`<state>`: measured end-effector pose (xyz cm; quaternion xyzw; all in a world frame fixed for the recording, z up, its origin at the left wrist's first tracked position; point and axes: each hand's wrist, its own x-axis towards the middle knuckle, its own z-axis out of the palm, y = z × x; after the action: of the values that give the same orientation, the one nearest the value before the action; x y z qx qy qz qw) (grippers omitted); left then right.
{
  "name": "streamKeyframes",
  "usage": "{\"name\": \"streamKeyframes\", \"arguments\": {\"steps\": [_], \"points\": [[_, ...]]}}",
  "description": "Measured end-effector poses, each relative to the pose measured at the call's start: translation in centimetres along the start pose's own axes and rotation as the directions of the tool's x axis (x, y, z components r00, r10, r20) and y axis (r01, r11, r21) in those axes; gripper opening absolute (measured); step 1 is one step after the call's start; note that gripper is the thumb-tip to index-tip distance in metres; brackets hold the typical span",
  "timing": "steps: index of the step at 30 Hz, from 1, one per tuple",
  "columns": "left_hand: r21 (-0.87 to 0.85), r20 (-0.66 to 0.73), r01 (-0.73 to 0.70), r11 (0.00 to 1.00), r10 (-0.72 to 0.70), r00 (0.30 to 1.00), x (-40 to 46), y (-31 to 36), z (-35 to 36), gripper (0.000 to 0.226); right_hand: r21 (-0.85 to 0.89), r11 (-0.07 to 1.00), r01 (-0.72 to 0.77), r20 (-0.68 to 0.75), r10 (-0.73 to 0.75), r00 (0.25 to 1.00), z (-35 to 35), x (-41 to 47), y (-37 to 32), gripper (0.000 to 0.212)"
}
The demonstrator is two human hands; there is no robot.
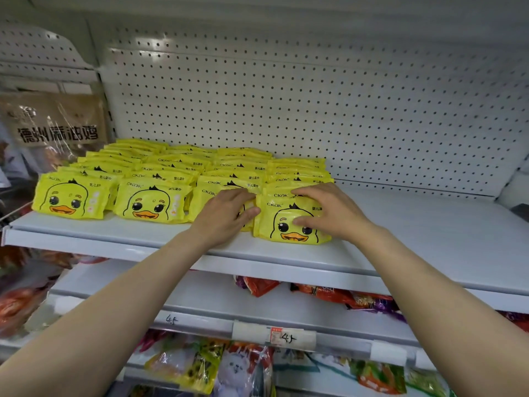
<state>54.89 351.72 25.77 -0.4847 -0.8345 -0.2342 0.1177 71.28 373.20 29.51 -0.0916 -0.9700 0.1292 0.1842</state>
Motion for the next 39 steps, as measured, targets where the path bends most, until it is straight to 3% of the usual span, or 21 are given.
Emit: {"name": "streamKeyframes", "arguments": {"steps": [5,20,23,29,34,39], "points": [[0.066,-0.038,0.004,0.998,-0.001,0.999,-0.5,0.0,1.0,0.078,-0.118,0.989,0.094,-0.015,-0.096,0.995,1.0,-0.7,-0.5,0.077],[0.171,-0.021,0.033,0.985,-0.030,0.999,-0.6,1.1,1.0,0.070,-0.241,0.966,0.094,0.020,-0.091,0.996,1.1,-0.8,-1.0,0.079],[0.171,-0.010,0.078,0.982,-0.077,0.997,-0.6,2.1,0.6,0.056,-0.259,0.961,0.094,0.040,-0.086,0.995,1.0,-0.8,-1.2,0.079],[0.184,-0.031,0.207,0.961,-0.204,0.978,-0.7,5.1,-1.9,0.062,-0.311,0.945,0.101,0.044,-0.092,0.995,-0.5,-0.2,-2.1,0.068],[0.188,-0.124,0.322,0.928,-0.303,0.945,-2.5,7.6,-5.2,0.067,-0.295,0.937,0.188,-0.003,-0.197,0.980,-1.9,0.3,-4.7,0.058],[0.293,-0.218,0.348,0.891,-0.292,0.931,-6.3,7.9,-9.4,0.069,-0.253,0.926,0.281,-0.003,-0.292,0.957,-3.4,-0.2,-8.7,0.053]]}}
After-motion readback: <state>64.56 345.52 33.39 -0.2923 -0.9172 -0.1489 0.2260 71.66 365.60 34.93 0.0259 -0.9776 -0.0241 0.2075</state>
